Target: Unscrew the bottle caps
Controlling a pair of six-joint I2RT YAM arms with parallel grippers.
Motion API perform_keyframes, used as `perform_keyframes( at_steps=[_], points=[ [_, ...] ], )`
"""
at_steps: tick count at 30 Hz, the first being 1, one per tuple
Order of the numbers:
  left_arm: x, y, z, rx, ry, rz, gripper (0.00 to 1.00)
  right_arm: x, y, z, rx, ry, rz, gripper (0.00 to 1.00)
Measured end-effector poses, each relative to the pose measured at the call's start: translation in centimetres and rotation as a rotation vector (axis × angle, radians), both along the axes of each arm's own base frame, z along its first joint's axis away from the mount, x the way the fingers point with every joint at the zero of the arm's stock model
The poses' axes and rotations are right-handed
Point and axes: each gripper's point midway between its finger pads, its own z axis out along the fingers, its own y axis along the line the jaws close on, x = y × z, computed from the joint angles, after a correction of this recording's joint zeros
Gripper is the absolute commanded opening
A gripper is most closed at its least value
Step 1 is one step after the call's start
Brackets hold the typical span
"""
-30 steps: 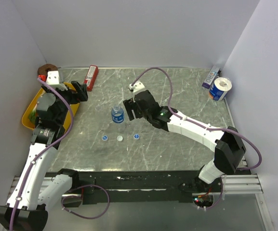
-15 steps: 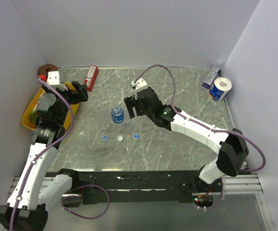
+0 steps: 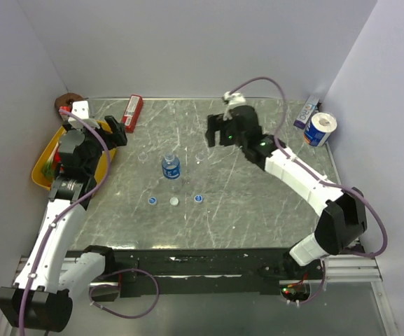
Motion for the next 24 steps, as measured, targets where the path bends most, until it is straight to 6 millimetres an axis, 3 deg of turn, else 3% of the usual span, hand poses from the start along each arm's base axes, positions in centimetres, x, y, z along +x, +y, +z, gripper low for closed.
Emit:
perform_keyframes(
  at_steps=[5,8,12,16,18,24],
  points=[
    [0.4,1.5,-0.7,0.000,0.023,0.044,0.96,1.7,-6.4,2.3,0.059,-0.037,-0.126,0.92],
    [0.3,1.6,-0.4,0.001,0.015,0.049,0.96,0.8,-10.4,4.8,0.093,-0.102,-0.206,0.92],
    [0.1,1.6,-0.1,0.001,0.006,0.048,0.96,-1.9,-14.7,7.6,0.135,-0.225,-0.298,0.92],
    [0.1,1.6,-0.1,0.001,0.004,0.048,0.96,-4.3,-17.1,7.8,0.147,-0.308,-0.363,0.93],
    [0.1,1.6,-0.1,0.000,0.006,0.048,0.96,-5.1,-17.9,7.0,0.137,-0.318,-0.387,0.93],
    [0.1,1.6,-0.1,-0.001,0.005,0.048,0.96,-5.4,-18.9,5.2,0.100,-0.303,-0.423,0.93]
  ],
)
